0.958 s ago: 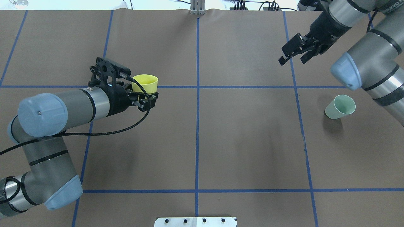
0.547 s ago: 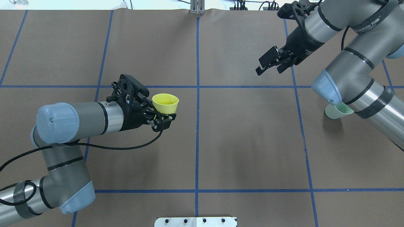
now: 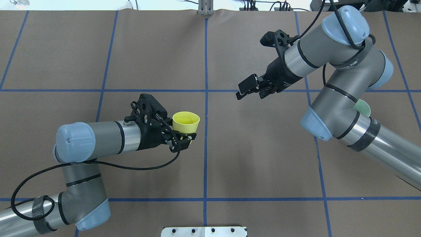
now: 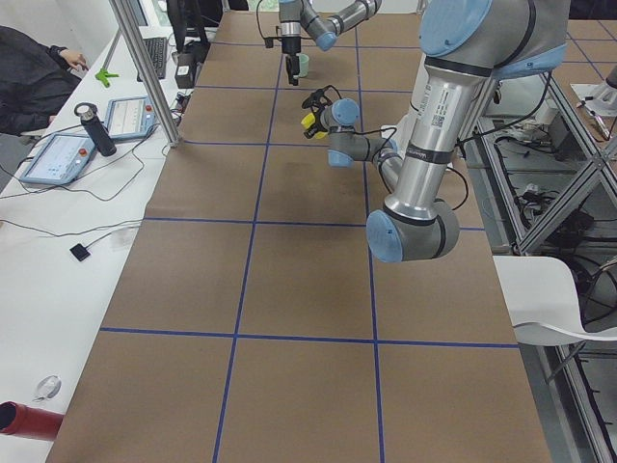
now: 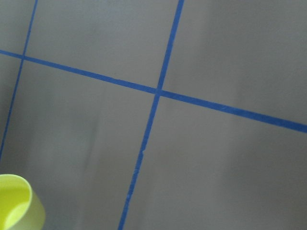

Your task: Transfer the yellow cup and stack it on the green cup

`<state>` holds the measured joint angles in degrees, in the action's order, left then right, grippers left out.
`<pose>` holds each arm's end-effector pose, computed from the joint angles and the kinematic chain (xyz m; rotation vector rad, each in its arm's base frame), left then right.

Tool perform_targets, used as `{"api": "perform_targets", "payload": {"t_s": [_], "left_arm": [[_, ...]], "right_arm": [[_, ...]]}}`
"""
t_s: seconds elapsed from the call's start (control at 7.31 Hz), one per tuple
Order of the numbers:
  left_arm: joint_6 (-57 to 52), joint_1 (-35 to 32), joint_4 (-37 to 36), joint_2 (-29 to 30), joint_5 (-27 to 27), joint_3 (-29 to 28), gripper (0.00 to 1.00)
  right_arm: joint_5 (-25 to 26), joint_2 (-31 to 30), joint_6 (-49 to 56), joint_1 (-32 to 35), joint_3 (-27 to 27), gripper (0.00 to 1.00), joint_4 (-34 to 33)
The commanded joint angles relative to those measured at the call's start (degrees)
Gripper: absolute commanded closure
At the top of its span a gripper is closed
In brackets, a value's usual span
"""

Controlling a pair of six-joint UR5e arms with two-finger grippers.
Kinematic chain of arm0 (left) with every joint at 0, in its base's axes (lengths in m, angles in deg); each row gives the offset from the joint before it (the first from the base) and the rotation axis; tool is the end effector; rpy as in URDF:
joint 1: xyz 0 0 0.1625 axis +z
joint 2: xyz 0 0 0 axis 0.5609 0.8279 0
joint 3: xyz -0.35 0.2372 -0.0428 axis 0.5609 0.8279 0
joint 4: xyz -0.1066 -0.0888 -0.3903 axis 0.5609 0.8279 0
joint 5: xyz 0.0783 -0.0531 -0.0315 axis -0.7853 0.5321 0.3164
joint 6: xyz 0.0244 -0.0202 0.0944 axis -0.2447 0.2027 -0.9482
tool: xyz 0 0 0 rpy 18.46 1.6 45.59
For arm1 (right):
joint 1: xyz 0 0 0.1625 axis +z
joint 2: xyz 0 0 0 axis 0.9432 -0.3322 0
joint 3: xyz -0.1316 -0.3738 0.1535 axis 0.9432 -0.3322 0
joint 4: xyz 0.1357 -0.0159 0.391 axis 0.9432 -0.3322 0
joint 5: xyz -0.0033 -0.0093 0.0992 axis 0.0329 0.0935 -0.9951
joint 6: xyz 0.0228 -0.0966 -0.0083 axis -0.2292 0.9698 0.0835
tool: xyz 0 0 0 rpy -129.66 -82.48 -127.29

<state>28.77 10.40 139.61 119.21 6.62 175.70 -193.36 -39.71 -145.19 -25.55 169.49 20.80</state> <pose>0.4998 -0.3559 0.2484 0.9413 1.3429 0.4341 -0.4015 -0.4896 0.2433 0.1253 -1.2857 -0.2687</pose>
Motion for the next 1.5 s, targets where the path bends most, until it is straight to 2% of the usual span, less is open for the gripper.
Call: {"api": "perform_targets", "payload": {"t_s": [0.0,0.27,0.55,1.09,1.37], "left_arm": [[-2.65,0.78,10.14,1.62,-0.03,-5.96,1.00],[-2.92,0.78,10.87,1.88,-0.99,-5.97,1.00],[-3.53,1.04,11.75,2.84,-2.05,-5.97,1.00],[-12.38,3.76,11.57,3.55,-3.11,-8.24,1.00],[-13.46,3.77,10.96,6.44,-3.28,-10.70,1.00]], "right_arm": [[0.14,0.15,-0.69,-3.47,1.47,0.02,0.92],[0.23,0.94,-0.78,-4.53,1.39,0.02,0.66],[0.23,1.03,-4.62,-4.53,1.04,0.19,0.57],[-0.21,1.11,-6.31,-4.53,0.51,0.18,0.22],[-0.39,1.11,-6.32,-4.62,0.42,0.18,-0.65]]}}
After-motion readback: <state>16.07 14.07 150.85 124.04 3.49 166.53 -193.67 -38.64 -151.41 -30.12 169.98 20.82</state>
